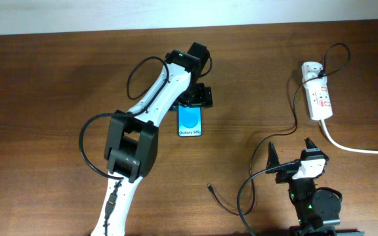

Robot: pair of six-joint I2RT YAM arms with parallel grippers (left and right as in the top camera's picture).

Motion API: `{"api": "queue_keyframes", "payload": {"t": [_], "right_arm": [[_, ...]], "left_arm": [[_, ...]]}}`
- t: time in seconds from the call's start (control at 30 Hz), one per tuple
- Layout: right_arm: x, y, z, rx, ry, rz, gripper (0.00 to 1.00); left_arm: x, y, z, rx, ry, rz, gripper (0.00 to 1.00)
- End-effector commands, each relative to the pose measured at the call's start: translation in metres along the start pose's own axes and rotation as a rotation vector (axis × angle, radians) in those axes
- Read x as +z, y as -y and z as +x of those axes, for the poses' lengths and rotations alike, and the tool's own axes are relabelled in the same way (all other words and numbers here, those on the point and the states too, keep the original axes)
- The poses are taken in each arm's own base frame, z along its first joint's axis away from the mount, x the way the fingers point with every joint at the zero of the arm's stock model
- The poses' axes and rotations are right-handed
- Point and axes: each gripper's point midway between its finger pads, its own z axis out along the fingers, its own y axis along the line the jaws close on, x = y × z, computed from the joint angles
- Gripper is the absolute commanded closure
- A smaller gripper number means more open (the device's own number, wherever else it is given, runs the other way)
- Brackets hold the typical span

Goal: Plug charger to phone and switch on socket
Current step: 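Lower the left gripper onto the phone's top edge and close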

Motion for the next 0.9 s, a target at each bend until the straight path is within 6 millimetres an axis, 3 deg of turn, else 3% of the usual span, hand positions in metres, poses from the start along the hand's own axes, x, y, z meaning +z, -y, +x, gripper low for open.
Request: {"api": "queue_keyframes", "payload": {"t": [0.0, 0.3, 0.5, 0.87], "right_arm": [[0.000, -0.002, 0.002, 0.004, -0.004, -0.006, 0.02], [0.000, -0.002, 0.002, 0.004, -0.004, -0.006, 0.02], [0.000, -0.002, 0.002, 0.004, -0.004, -0.006, 0.02], [0.000, -0.002, 0.002, 0.004, -0.004, -0.006, 0.02]], "left_arm": [[0.002, -0.004, -0.008, -0.010, 0.030, -0.027, 0.01], [0.003, -0.003, -0.012, -0.006, 0.044, -0.024, 0.01], [0.031, -0.008, -0.005, -0.007, -0.010, -0.054, 0.01], [0.031, -0.011, -0.007, -0.007, -0.002, -0.072, 0.01]]}}
